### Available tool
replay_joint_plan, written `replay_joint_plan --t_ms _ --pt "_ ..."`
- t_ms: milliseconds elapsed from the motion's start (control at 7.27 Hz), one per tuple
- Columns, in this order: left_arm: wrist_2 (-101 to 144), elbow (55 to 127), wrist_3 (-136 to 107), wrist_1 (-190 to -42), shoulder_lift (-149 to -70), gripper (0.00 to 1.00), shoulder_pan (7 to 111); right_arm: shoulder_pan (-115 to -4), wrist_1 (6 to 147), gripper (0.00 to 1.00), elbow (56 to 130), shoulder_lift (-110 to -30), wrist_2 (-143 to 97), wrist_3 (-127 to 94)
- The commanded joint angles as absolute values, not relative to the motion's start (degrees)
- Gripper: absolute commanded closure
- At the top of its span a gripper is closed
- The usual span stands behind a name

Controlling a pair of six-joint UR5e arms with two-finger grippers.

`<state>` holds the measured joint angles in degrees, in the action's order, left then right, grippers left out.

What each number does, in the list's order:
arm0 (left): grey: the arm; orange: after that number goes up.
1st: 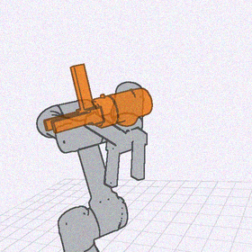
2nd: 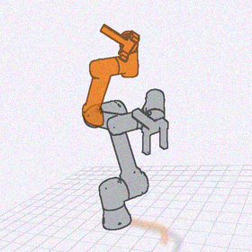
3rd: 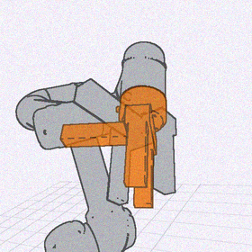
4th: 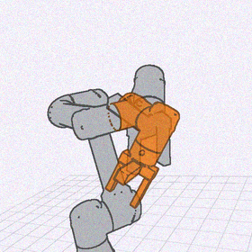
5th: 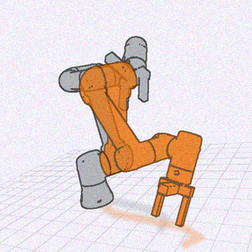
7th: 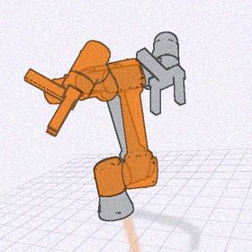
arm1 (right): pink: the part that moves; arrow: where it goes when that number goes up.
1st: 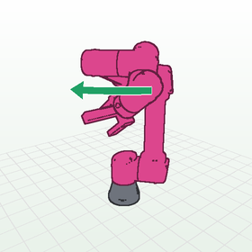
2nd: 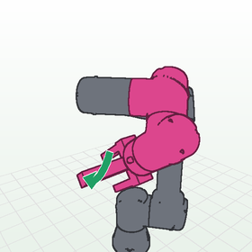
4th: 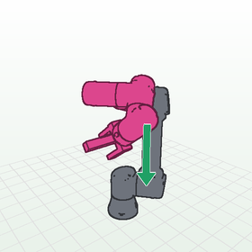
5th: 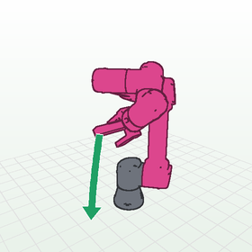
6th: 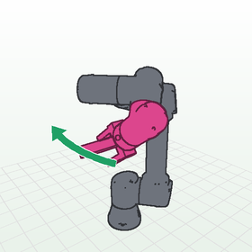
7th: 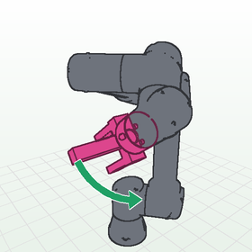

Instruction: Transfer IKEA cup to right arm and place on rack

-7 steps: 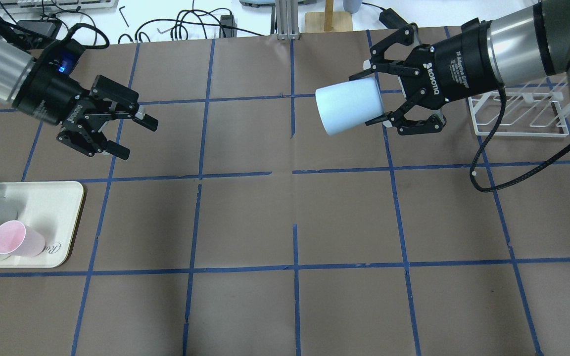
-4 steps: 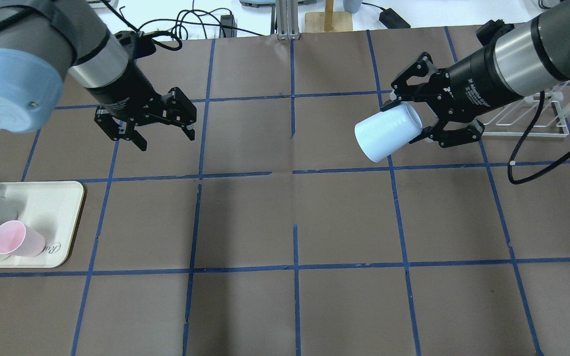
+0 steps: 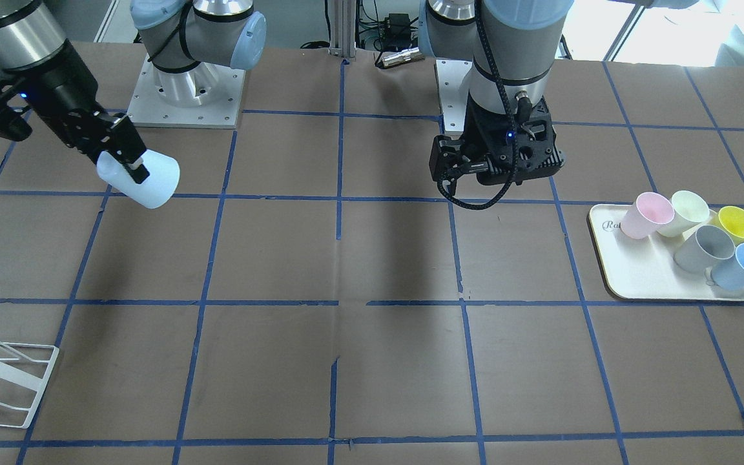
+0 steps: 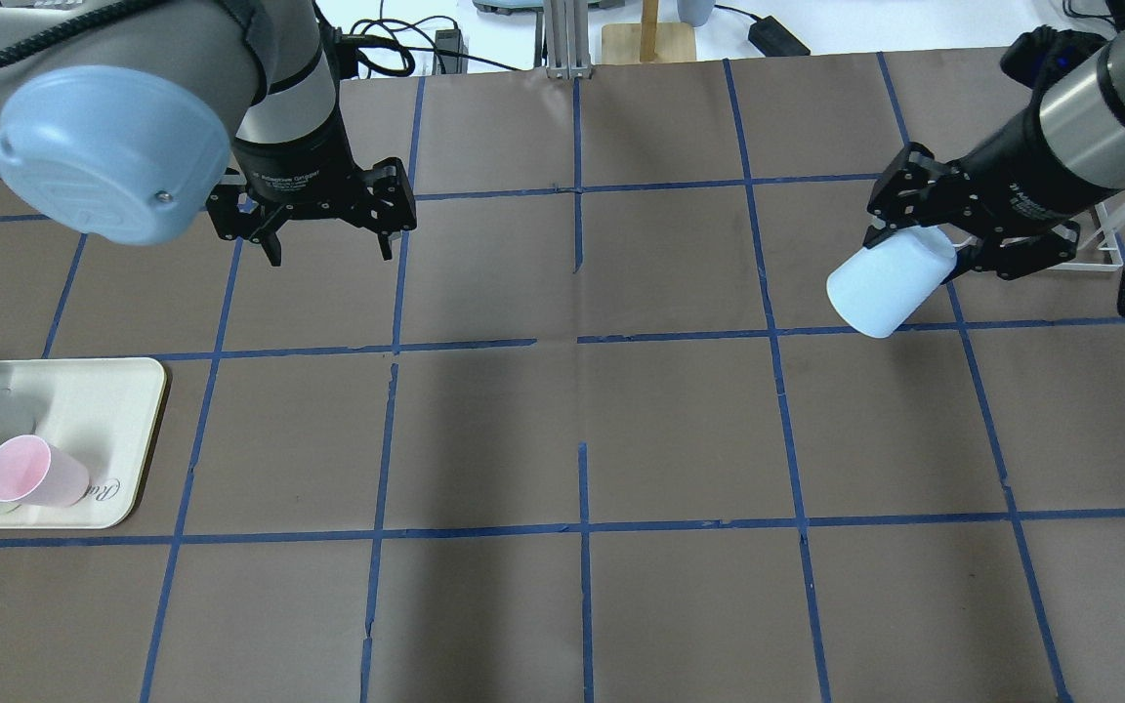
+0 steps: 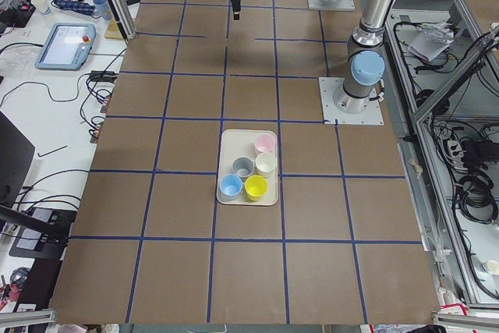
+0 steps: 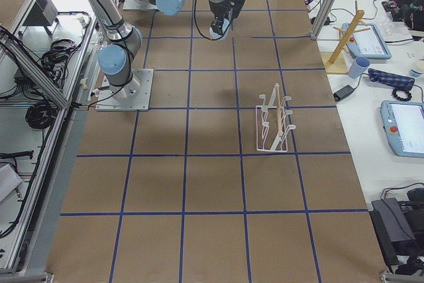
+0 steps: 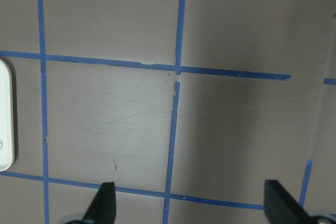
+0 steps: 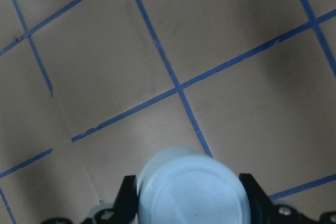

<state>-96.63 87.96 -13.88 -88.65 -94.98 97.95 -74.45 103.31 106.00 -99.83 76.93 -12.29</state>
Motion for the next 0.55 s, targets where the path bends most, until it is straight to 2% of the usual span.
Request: replay_joint_plan --t_ms 0,412 --pt "-85.5 89.0 -7.1 -88.3 -93.4 0.0 88.7 -67.4 107.8 1.0 106.3 -99.3 78.1 -9.9" --pt "-86.5 89.7 -8.1 -88.1 -90.3 0.0 87.9 -67.1 121.9 1.0 106.0 -93.1 87.4 -3.8"
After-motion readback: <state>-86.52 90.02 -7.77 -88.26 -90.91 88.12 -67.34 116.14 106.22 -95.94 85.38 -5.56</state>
